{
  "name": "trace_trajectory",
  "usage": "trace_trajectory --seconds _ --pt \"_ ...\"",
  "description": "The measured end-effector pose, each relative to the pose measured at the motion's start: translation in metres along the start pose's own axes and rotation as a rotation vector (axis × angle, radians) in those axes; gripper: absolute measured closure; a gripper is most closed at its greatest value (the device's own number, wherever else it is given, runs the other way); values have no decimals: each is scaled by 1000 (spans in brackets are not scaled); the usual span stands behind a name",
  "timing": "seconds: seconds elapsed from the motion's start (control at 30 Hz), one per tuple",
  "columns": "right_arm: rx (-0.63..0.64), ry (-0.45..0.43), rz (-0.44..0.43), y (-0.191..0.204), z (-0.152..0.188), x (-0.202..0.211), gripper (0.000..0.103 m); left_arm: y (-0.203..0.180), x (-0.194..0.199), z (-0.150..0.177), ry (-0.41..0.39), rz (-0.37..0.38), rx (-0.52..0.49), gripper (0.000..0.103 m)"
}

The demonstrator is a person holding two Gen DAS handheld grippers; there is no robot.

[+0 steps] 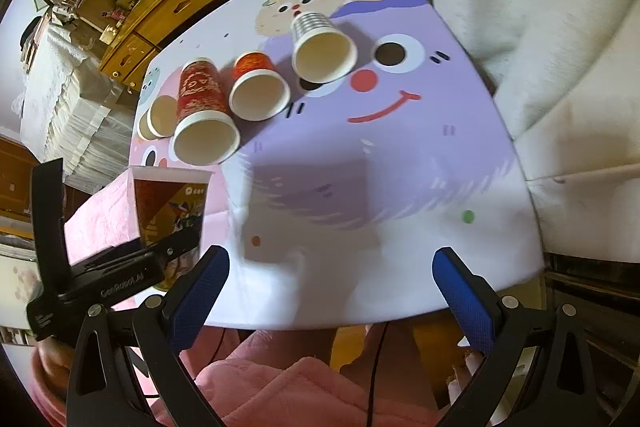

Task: Flip cup upright
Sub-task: 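Rotate the held cup upright with the left gripper while the right gripper approaches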

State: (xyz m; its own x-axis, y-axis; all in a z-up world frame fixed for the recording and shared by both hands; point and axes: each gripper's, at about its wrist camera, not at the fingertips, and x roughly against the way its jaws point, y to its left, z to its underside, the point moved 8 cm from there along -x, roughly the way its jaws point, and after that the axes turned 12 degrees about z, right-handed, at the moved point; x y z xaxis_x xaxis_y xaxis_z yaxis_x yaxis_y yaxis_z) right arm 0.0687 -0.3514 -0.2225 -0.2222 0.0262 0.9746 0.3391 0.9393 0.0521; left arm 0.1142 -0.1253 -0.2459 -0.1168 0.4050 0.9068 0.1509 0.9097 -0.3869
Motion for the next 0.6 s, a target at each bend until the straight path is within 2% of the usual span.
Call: trace_trajectory --seconds 0.07,0.17,0.3,0.4,0.5,0.6 --pt "3 -4 7 -11 -1 1 0 -6 -6 3 -27 -4 17 35" --pt "25 -19 31 -22 -2 3 0 -8 -18 10 -53 52 93 35" --pt "61 20 51 -37 3 -4 0 -6 -33 16 -70 124 211 35" --pt "76 38 59 -47 8 -9 0 -5 -37 15 -91 149 245 35" --pt "71 54 49 -54 11 -15 0 -2 -46 18 -58 123 270 35" --pt "49 75 22 -56 13 -21 0 1 -54 21 -31 140 307 35"
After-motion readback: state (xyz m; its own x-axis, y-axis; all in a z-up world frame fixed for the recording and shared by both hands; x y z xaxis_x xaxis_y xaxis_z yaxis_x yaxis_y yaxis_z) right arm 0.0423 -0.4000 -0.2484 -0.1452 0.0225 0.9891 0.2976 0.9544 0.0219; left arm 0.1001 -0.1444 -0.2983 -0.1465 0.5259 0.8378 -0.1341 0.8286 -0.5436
